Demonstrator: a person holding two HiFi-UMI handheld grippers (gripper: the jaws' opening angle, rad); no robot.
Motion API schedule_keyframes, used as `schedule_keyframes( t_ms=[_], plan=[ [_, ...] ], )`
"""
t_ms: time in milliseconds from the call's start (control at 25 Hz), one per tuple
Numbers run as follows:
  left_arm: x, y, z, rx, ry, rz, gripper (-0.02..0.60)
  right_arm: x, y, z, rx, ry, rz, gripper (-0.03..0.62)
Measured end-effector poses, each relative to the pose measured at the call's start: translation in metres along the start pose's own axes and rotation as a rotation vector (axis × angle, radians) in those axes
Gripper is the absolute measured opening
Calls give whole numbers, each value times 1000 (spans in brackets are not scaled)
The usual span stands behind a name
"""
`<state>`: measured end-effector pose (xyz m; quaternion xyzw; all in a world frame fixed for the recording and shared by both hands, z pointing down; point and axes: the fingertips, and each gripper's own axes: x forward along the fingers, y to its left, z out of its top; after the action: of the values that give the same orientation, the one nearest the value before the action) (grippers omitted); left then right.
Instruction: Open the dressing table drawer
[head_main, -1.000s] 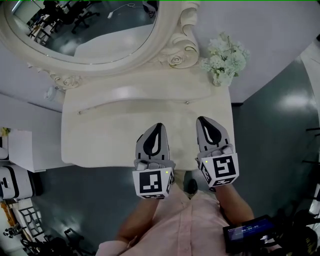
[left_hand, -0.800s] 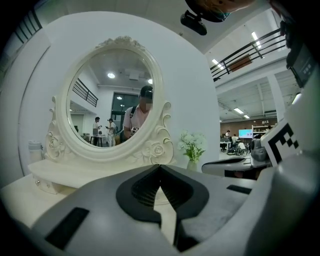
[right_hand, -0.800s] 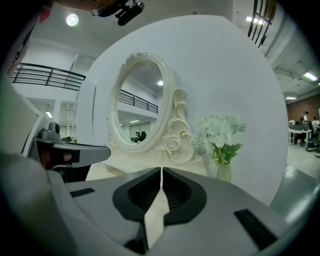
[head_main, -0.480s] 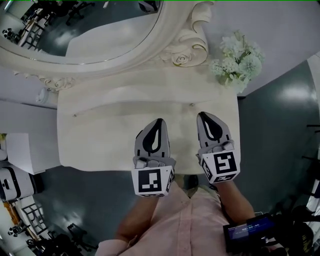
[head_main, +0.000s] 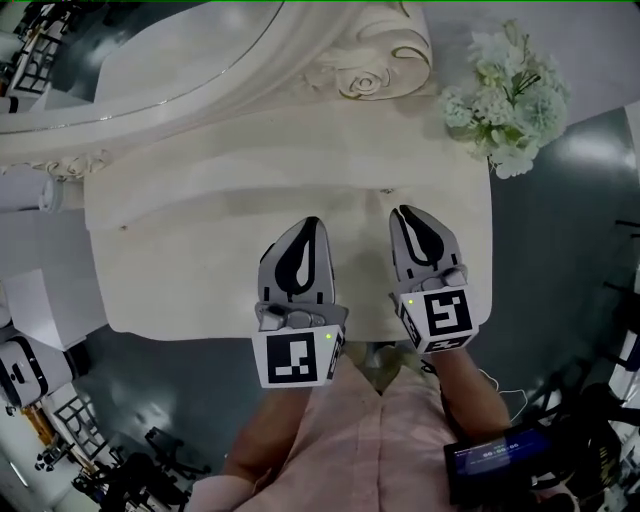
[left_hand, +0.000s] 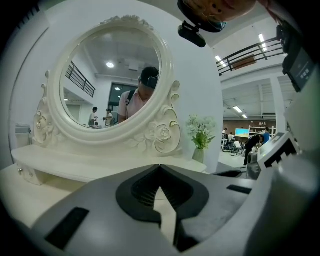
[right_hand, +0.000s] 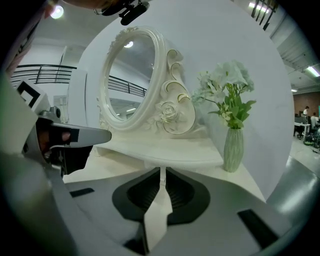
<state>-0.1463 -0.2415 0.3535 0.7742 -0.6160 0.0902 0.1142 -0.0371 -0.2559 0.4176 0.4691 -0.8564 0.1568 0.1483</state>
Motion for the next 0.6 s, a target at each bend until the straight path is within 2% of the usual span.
schedule_keyframes(
  t_ms=[120, 200, 360, 600],
  plan=[
    [5, 0, -9, -10, 6, -2, 21, 7, -3, -11, 8, 16, -4, 37],
    [7, 1, -17, 1, 18, -11, 21, 12, -4, -19, 14, 30, -4, 73],
    [10, 4, -31, 2, 46, -19, 21, 20, -6, -30, 19, 49, -13, 107],
    [12, 12, -43, -9, 68, -15, 21, 26, -7, -41, 28, 71, -32, 114]
  ],
)
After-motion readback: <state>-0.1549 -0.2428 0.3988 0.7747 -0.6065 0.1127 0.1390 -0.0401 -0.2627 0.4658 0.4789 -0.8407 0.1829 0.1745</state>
